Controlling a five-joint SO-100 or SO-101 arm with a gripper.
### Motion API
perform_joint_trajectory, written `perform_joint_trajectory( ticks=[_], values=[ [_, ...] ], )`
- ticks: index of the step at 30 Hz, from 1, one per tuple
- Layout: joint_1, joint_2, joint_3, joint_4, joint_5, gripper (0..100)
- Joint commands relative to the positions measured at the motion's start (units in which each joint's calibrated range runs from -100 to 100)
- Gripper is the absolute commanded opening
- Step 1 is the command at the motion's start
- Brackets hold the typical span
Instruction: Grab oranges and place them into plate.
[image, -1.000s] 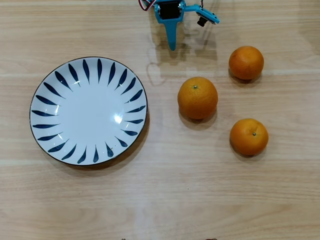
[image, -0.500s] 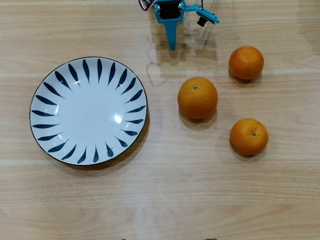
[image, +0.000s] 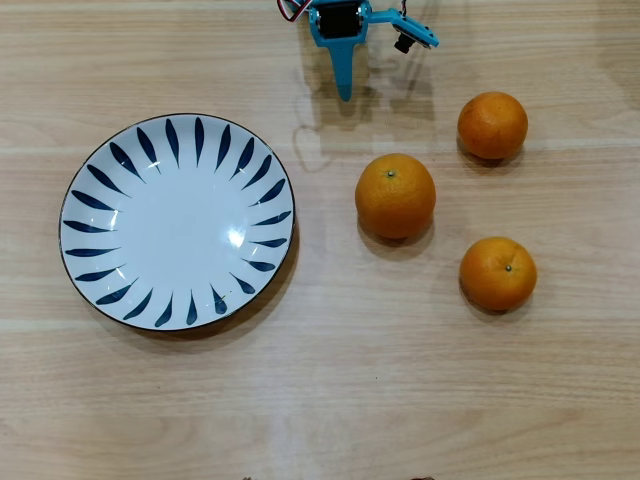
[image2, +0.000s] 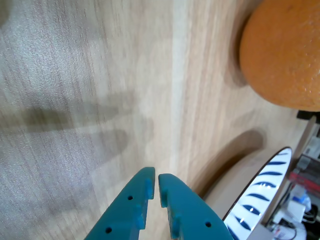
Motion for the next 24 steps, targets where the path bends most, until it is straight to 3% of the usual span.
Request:
perform_joint_trajectory(
  ticks=[1,11,20,24],
  values=[
    [0.3,-0.6,0.4,-0.7,-0.1,2],
    [1.6,6.7,-6.9,-0.8,0.1,2],
    [1.0,45.0,-50.9,0.5,-0.1,2],
    [0.2,57.6,-67.0,7.9,-0.1,2]
  ],
)
